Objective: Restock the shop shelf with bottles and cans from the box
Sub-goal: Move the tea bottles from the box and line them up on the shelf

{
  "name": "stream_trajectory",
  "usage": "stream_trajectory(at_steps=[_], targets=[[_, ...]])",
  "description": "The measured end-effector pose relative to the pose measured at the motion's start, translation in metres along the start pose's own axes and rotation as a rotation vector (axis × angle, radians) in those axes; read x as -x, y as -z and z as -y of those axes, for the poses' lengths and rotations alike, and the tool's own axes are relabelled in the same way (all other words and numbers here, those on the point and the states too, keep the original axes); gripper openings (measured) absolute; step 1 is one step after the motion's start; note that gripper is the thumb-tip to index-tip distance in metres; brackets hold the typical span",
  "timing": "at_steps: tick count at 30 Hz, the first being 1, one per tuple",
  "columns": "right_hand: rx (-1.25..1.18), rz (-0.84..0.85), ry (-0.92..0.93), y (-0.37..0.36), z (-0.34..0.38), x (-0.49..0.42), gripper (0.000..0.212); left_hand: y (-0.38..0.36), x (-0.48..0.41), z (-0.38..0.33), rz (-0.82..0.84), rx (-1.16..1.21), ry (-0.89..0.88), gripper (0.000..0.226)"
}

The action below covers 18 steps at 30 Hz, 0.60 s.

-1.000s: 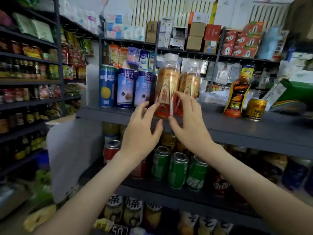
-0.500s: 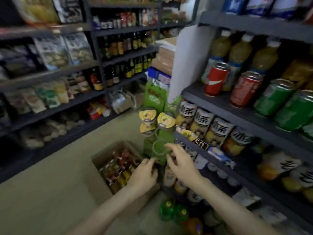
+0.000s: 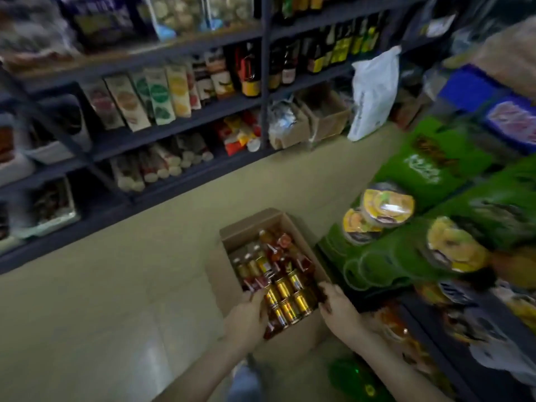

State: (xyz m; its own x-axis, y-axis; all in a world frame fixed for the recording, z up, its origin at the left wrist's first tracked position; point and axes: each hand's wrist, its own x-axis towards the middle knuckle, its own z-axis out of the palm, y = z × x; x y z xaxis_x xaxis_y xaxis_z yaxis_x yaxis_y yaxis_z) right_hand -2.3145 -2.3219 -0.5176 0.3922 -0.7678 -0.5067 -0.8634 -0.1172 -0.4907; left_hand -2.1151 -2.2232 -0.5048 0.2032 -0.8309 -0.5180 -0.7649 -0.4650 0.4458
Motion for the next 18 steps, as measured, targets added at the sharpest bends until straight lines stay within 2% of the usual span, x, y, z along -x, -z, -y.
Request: stream_trajectory(at_steps=[6, 9, 13, 18], targets=[[0.037, 0.129, -0.162, -0.062, -0.006, -0.116, 0.059, 0.007, -0.112, 0.062, 0.036, 0.098, 0.048, 0.042], [0.014, 0.133, -0.192, -0.092, -0.019, -0.189, 0.064, -0.016, -0.188, 0.097, -0.062, 0.146, 0.135, 0.039], [-0.128, 0.165, -0.104, -0.158, -0.057, -0.301, 0.070, -0.076, -0.280, 0.141, -0.107, 0.132, 0.254, 0.045], [-0.132, 0.136, -0.139, -0.236, -0.094, -0.425, 0.067, -0.178, -0.347, 0.180, -0.060, 0.208, 0.325, 0.047]])
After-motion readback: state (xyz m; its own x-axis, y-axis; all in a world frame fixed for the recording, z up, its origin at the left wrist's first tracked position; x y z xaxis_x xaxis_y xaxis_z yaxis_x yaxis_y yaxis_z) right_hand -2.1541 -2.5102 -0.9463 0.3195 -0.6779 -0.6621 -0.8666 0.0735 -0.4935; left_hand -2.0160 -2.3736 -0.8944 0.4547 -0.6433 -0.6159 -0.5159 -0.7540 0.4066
